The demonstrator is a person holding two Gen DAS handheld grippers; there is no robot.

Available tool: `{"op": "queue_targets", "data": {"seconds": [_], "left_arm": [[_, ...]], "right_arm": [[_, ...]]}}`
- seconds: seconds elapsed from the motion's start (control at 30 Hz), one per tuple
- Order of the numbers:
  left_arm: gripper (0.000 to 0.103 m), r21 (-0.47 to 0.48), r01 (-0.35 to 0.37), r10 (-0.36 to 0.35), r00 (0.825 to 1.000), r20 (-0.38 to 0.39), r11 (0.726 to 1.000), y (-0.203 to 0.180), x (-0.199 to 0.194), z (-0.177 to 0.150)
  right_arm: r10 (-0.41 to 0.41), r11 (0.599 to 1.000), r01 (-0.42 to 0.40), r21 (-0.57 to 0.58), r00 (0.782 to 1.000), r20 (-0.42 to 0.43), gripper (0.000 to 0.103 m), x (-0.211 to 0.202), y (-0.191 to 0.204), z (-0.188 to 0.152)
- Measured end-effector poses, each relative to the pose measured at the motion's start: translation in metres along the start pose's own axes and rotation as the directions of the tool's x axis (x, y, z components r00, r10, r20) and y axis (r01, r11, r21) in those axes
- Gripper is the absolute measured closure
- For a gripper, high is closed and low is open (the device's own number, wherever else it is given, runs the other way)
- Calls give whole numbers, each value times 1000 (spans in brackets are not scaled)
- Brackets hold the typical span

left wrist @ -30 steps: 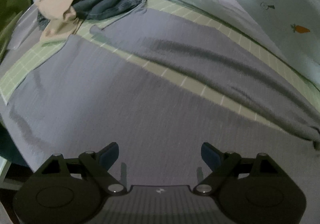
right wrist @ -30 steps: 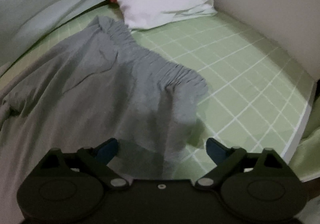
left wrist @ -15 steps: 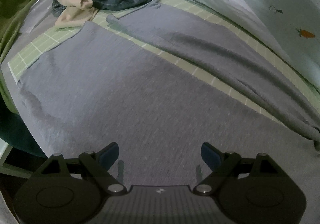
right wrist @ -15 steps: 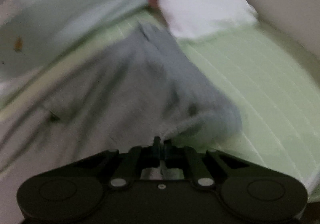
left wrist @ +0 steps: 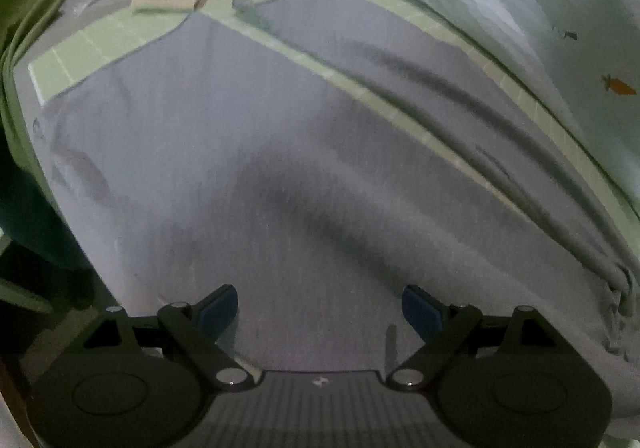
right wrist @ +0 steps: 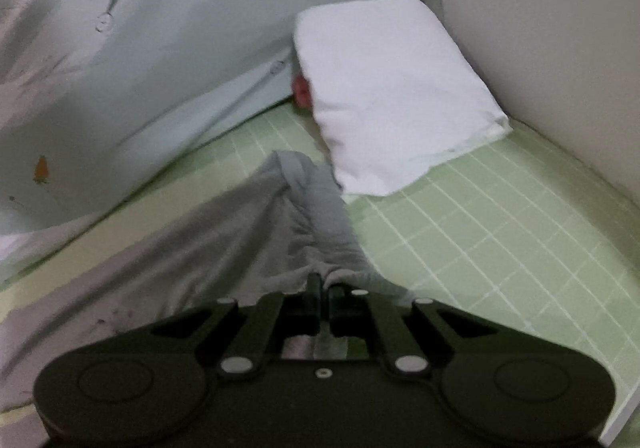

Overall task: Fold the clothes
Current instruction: 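Grasp the waistband with the right gripper and lift it while the left gripper hovers over the legs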

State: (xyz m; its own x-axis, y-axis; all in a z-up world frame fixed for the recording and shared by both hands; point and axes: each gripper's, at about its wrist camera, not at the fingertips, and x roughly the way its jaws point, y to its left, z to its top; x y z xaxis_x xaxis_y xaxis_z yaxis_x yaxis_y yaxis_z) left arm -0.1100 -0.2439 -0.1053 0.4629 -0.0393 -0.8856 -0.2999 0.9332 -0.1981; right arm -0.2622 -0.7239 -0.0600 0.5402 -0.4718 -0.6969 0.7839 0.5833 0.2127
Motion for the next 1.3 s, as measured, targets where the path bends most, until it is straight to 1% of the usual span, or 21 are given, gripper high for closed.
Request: {"op": "queue_targets", "data": {"seconds": [0.1,0.27,0.33,0.37,0.43,0.5,0.67,0.8,0.93,1.0,1.03,1.07,1.13,1.2,1.23,1.3], "left_arm": [[14,-7,-5,5,1000,-9,1000,-1,-1,-9],[13,-39,-9,9,1000,-14,999,0,-9,-20],[14,-75,21,-23,999,-30,997,4,-12,-25],[14,-98,48,-52,998,-35,994,6,-13,-27],[15,-165,117,-126,991,-45,979,11,-13,-33],[15,-239,173,-191,980,-52,955,16,-11,-38],[16,-366,261,-286,958,-14,893,28,-10,-45],[22,-423,287,-307,951,23,859,34,-8,-45],[25,-467,308,-318,946,60,829,41,-4,-41],[27,-477,315,-322,944,69,821,43,-3,-38],[28,-476,315,-322,944,71,821,45,-3,-36],[31,-472,312,-318,946,70,824,45,-3,-35],[42,-465,306,-311,948,70,831,45,-2,-32],[59,-463,303,-308,949,67,833,49,0,-30],[65,-471,302,-308,949,66,829,51,3,-27],[102,-486,281,-297,954,45,828,54,10,-21]], "right_arm": [[-7,1000,7,-9,1000,-11,99,8,-7,2],[3,999,-4,-36,1000,-26,99,15,-8,7],[9,999,-11,-45,999,-33,99,18,-7,9],[11,999,-13,-51,999,-36,99,19,-6,9],[17,998,-19,-57,999,-43,99,21,-7,9],[24,998,-27,-59,998,-52,99,23,-8,9],[41,997,-45,-61,997,-62,99,26,-11,11],[52,997,-56,-56,997,-60,99,25,-13,11],[58,997,-60,-38,997,-59,99,22,-17,8],[58,998,-59,-24,997,-60,99,21,-20,6],[57,998,-58,-17,997,-61,99,20,-22,6],[56,998,-57,-10,997,-61,99,19,-23,5],[52,999,-52,7,997,-60,99,17,-25,3],[46,999,-45,21,997,-57,99,15,-26,1],[43,999,-41,25,997,-57,99,14,-26,-1],[29,999,-27,31,998,-55,99,13,-25,-3]]}}
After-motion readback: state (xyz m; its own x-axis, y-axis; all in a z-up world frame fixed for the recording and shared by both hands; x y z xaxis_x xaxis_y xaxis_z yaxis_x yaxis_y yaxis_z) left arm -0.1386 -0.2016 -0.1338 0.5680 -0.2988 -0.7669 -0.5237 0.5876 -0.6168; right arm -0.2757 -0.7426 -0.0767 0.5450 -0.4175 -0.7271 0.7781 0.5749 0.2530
